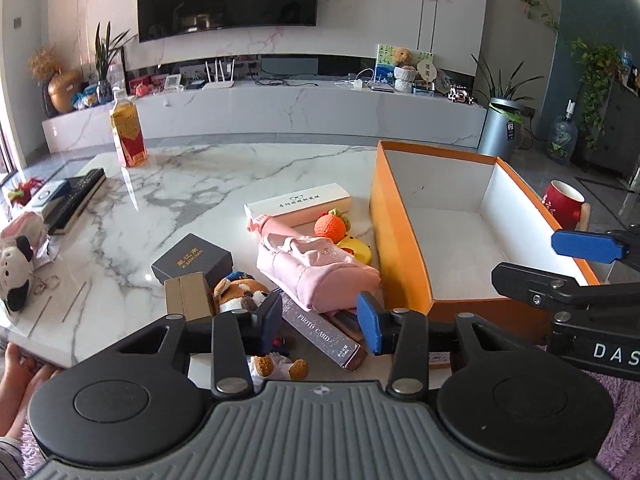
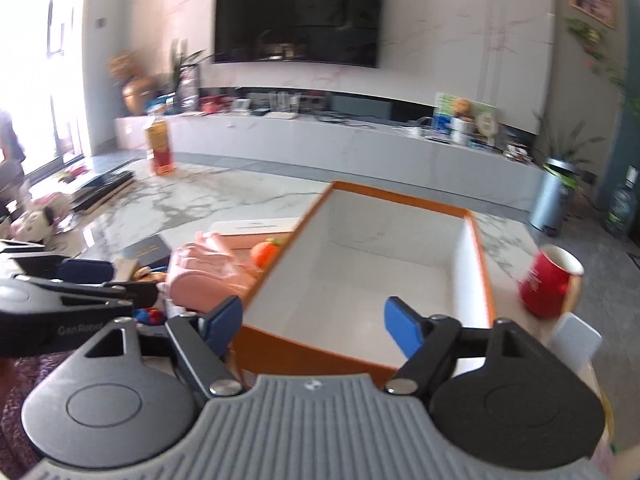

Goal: Organize objects
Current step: 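Grasp the pink backpack with the left tool while the right tool approaches the pink phone case, then grasp the pink phone case with the right tool while the left tool lifts the backpack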

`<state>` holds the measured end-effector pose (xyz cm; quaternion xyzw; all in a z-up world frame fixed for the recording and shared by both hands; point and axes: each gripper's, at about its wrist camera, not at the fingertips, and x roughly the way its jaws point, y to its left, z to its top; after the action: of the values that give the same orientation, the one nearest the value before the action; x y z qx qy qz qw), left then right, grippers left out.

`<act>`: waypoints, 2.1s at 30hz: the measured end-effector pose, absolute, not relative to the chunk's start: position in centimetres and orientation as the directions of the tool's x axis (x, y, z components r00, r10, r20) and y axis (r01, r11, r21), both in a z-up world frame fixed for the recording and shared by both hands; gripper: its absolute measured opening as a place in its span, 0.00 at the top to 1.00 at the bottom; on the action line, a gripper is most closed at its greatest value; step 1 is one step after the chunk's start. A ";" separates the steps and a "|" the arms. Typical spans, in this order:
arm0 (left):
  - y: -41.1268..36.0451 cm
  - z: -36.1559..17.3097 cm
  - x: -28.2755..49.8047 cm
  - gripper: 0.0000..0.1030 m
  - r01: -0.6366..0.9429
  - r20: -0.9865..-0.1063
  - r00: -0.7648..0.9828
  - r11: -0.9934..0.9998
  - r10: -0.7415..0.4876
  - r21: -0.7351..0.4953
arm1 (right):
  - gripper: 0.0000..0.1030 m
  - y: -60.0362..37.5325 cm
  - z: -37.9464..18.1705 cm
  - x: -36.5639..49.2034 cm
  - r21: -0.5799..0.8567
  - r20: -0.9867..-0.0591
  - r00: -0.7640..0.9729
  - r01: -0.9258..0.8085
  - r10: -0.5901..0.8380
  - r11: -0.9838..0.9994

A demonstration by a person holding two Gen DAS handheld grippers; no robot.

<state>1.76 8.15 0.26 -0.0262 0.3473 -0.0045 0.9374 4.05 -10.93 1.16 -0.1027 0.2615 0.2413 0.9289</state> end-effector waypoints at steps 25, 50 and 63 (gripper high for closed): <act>16.4 -4.6 14.3 0.41 -0.233 -0.801 0.508 0.845 -0.317 -0.482 | 0.90 2.0 -2.6 14.4 -0.230 -0.764 0.483 -0.824 0.428 0.518; 16.1 0.8 11.8 0.83 -0.145 -0.737 0.671 0.959 -0.087 -0.245 | 0.89 1.0 -1.0 15.0 -0.154 -0.779 0.444 -0.821 0.444 0.550; 19.2 0.5 9.1 0.83 -0.175 -0.740 0.672 0.973 0.007 -0.150 | 0.59 6.2 -4.4 18.1 -0.002 -0.890 0.281 -0.789 0.358 0.614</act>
<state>9.11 19.19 0.54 -0.1048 0.4016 0.0502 0.9084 18.06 6.21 -4.35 -0.2301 0.4683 0.3741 0.7667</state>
